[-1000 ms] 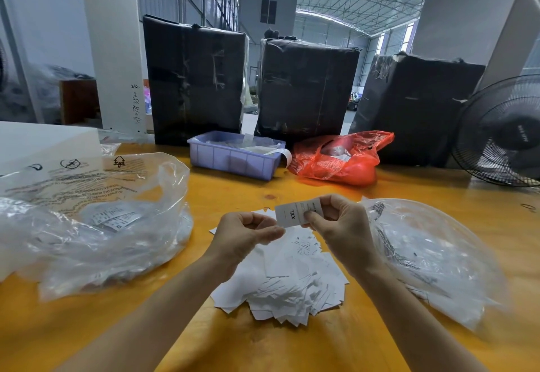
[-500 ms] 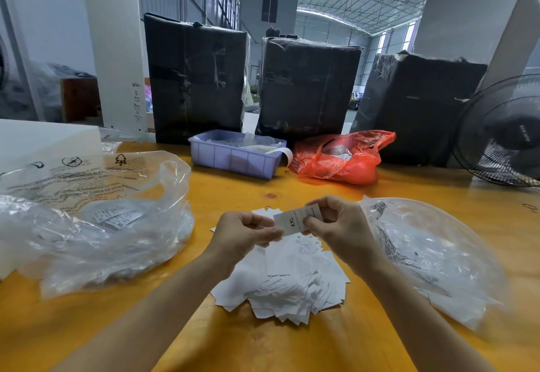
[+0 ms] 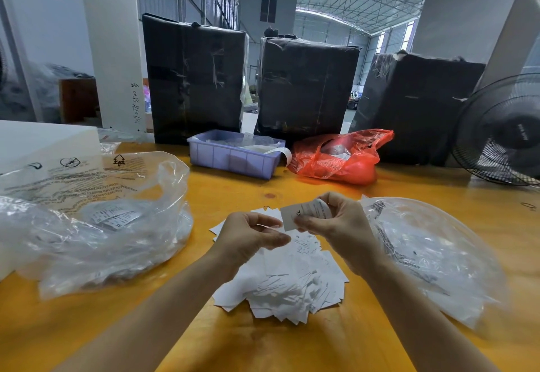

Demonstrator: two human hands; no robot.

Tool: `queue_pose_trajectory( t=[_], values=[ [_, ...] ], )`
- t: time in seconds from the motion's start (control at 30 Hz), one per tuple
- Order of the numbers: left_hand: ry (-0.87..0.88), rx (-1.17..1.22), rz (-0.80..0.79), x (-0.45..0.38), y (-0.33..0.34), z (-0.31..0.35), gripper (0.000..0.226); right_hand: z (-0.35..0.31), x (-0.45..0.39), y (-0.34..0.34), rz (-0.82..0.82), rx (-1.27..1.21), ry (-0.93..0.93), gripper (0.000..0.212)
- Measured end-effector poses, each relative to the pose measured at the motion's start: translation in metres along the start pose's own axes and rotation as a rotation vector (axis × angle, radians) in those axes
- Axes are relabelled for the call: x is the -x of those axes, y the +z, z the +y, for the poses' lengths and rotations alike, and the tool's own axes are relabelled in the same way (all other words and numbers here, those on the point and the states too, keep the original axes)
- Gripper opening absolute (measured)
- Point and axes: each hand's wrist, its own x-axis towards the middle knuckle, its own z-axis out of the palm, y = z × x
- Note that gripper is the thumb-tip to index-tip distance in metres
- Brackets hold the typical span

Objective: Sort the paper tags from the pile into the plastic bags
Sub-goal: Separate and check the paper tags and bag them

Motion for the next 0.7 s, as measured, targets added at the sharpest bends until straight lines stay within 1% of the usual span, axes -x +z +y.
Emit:
queue_pose_trajectory(
  t=[0.23,0.47,0.6,0.7],
  values=[
    [-0.016,-0.007,0.009,-0.0004,-0.0006,0.0,0.026,0.0017,0.0003,0.0002,0.006,0.077,-0.049,0.025],
    [0.004,0.003,0.021,-0.0005,-0.0019,0.0008,0.025,0.0059,-0.0016,0.0026,-0.008,0.122,-0.048,0.028],
    [0.021,0.019,0.032,0.0006,-0.0011,0.0017,0.026,0.0066,-0.0009,0.0021,-0.065,0.041,0.019,0.029],
    [0.033,-0.008,0.045,0.0013,-0.0012,0.0014,0.029,0.0075,-0.0011,0.0018,-0.154,0.075,0.102,0.03]
  ],
)
